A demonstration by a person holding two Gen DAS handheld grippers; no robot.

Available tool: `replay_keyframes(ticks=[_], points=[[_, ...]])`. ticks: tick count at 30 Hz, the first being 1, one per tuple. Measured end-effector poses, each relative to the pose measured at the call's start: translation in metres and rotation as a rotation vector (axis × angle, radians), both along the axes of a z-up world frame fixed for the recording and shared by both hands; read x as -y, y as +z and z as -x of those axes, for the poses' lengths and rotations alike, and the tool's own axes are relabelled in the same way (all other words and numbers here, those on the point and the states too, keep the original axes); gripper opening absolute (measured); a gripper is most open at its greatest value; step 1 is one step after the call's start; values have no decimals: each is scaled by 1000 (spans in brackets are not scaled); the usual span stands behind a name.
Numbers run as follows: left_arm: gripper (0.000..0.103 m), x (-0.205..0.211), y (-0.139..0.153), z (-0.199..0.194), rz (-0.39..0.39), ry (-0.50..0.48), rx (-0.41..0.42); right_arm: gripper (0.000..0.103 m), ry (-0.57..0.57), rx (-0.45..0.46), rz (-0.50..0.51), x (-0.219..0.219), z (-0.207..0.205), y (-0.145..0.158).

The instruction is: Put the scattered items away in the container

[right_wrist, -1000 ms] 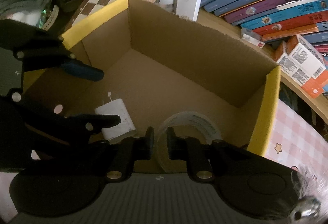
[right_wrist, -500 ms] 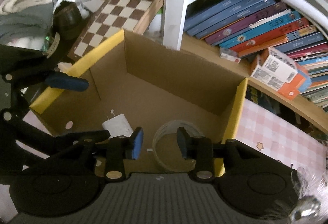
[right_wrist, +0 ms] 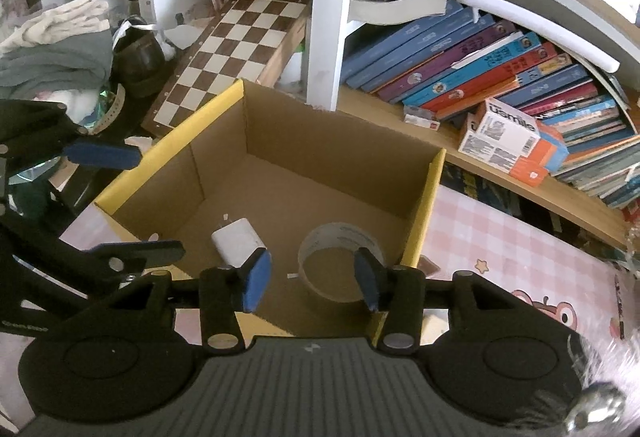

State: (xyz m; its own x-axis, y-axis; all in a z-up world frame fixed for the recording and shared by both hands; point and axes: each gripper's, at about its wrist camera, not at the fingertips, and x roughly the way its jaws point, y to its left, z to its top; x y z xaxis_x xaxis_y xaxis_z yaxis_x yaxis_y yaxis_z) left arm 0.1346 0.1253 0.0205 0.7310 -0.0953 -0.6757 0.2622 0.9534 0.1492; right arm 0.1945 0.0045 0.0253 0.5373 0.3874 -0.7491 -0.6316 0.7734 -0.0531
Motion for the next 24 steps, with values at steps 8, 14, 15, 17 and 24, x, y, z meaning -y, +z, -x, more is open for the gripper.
replay_keyframes(ticks=[8, 14, 15, 17, 24], points=[[79, 4, 11, 25, 23, -12, 38, 50, 2, 5, -22, 13, 23, 9], [80, 2, 11, 41, 52, -3, 35, 53, -5, 20, -31, 28, 43, 15], [80, 1, 10, 44, 58, 3, 31, 53, -10, 22, -31, 31, 46, 14], [80, -2, 8, 48, 72, 15, 24, 53, -21, 25, -29, 37, 51, 13], [80, -6, -5, 58, 102, 57, -16, 53, -66, -3, 2, 51, 61, -5]])
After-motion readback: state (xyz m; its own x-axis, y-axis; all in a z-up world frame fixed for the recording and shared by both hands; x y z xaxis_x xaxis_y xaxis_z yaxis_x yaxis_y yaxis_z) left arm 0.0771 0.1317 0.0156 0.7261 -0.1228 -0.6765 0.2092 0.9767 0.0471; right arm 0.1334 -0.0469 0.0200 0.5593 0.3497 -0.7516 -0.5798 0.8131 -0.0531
